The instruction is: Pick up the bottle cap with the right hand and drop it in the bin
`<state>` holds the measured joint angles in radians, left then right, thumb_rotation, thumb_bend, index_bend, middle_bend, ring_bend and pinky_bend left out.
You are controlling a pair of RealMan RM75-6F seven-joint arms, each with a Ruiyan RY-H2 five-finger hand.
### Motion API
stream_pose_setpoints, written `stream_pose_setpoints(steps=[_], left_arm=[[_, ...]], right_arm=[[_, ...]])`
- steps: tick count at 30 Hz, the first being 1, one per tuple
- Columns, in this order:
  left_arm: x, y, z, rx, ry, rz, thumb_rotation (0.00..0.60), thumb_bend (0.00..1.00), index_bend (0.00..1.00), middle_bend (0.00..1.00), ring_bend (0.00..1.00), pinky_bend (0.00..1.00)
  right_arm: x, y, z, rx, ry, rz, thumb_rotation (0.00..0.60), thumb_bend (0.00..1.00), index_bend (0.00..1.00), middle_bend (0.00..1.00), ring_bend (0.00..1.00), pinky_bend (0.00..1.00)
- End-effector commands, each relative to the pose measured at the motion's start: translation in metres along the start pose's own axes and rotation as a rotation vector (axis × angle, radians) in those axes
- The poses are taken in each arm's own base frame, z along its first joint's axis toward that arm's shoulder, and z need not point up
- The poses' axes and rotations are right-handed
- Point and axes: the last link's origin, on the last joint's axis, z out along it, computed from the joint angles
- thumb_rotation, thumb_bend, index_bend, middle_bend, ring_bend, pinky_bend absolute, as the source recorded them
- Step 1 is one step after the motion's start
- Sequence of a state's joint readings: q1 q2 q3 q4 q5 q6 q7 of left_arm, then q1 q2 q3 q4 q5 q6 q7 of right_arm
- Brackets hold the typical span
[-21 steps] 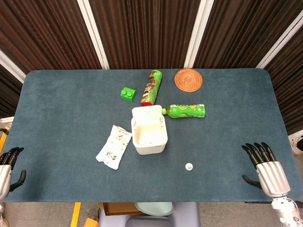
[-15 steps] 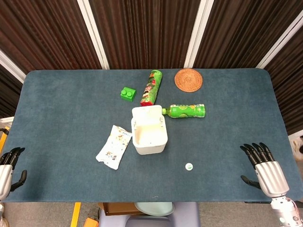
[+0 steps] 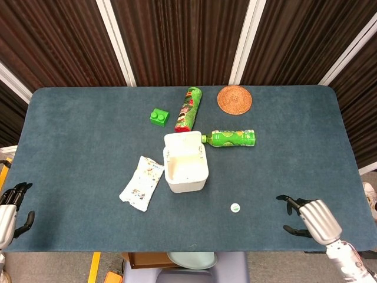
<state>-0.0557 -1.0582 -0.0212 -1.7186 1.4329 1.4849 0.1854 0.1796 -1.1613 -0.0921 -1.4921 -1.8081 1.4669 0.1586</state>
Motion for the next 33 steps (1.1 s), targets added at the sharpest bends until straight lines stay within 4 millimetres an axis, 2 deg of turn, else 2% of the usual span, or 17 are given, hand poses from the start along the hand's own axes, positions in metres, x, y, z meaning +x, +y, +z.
stream_pose_setpoints(steps=[1, 7, 12, 15, 33], left_arm=[[-0.001, -0.001, 0.001, 0.007, -0.008, -0.003, 0.600, 0.46, 0.15, 0.14, 0.19, 0.40], [0.001, -0.001, 0.000, 0.002, -0.002, -0.008, 0.600, 0.46, 0.15, 0.14, 0.19, 0.40], [0.002, -0.002, 0.000, 0.006, 0.004, -0.014, 0.600, 0.46, 0.15, 0.14, 0.18, 0.40], [0.002, -0.003, 0.000, 0.008, 0.003, -0.015, 0.600, 0.46, 0.15, 0.14, 0.18, 0.40], [0.004, -0.006, 0.001, 0.014, 0.009, -0.032, 0.600, 0.46, 0.15, 0.14, 0.19, 0.40]], right_arm=[[-0.004, -0.007, 0.018, 0.052, -0.061, -0.058, 0.600, 0.11, 0.45, 0.75, 0.76, 0.99], [-0.018, -0.017, 0.041, 0.079, -0.156, -0.108, 0.600, 0.11, 0.48, 0.84, 0.85, 1.00], [-0.029, -0.021, 0.060, 0.083, -0.202, -0.135, 0.600, 0.20, 0.52, 0.89, 0.89, 1.00], [-0.035, -0.021, 0.068, 0.078, -0.225, -0.138, 0.600, 0.23, 0.52, 0.90, 0.90, 1.00], [-0.068, -0.029, 0.112, 0.077, -0.315, -0.102, 0.600, 0.24, 0.53, 0.90, 0.90, 1.00]])
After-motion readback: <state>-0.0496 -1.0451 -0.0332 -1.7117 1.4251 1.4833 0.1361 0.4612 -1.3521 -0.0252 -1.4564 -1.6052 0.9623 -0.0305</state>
